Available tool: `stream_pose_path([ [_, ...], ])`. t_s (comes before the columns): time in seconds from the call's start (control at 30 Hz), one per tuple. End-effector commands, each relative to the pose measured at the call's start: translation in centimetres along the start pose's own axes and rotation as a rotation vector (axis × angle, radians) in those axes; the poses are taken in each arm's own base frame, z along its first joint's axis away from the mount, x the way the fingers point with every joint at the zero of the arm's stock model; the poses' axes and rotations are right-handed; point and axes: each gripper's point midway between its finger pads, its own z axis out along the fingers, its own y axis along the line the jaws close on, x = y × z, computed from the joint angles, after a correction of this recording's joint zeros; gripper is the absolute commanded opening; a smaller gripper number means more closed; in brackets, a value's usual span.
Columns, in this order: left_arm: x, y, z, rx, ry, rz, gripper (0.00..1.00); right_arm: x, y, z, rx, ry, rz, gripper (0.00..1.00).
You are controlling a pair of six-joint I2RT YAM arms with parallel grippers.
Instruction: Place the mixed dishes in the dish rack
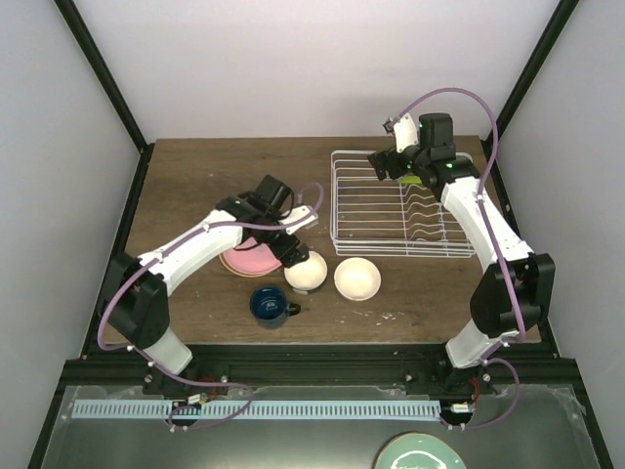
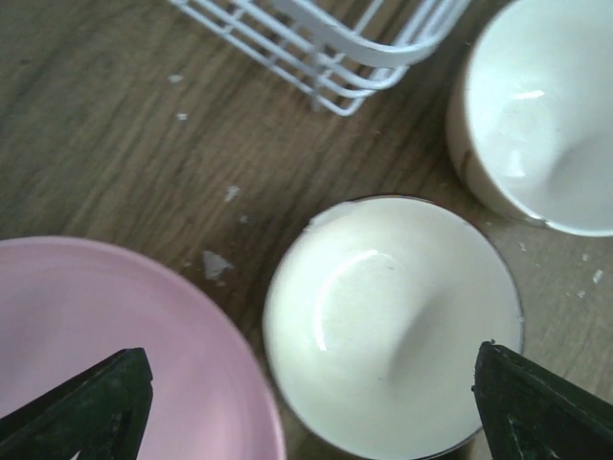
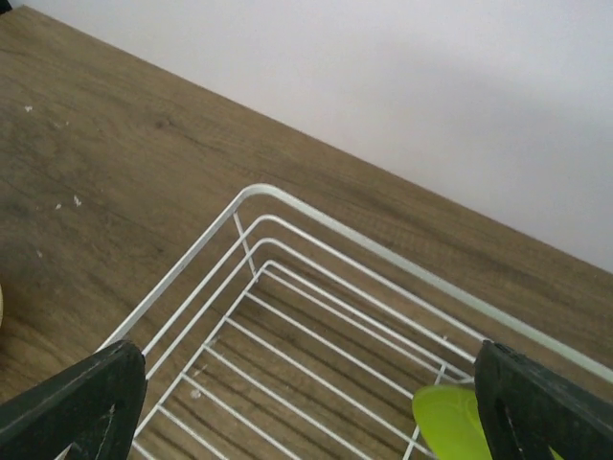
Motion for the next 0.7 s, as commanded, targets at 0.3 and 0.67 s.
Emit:
stream_pose_path([
  [0.3, 0.8, -1.8, 4.1, -0.038, 0.064, 0.153, 0.9, 1.3, 1.2, -3.1, 0.006, -0.011, 0.024, 0.96],
  [0.67, 0.0, -0.8, 7.6, -0.041, 0.061, 0.192, 0.87, 2.2, 1.0, -4.3, 0.048, 0.0, -0.008, 0.96],
])
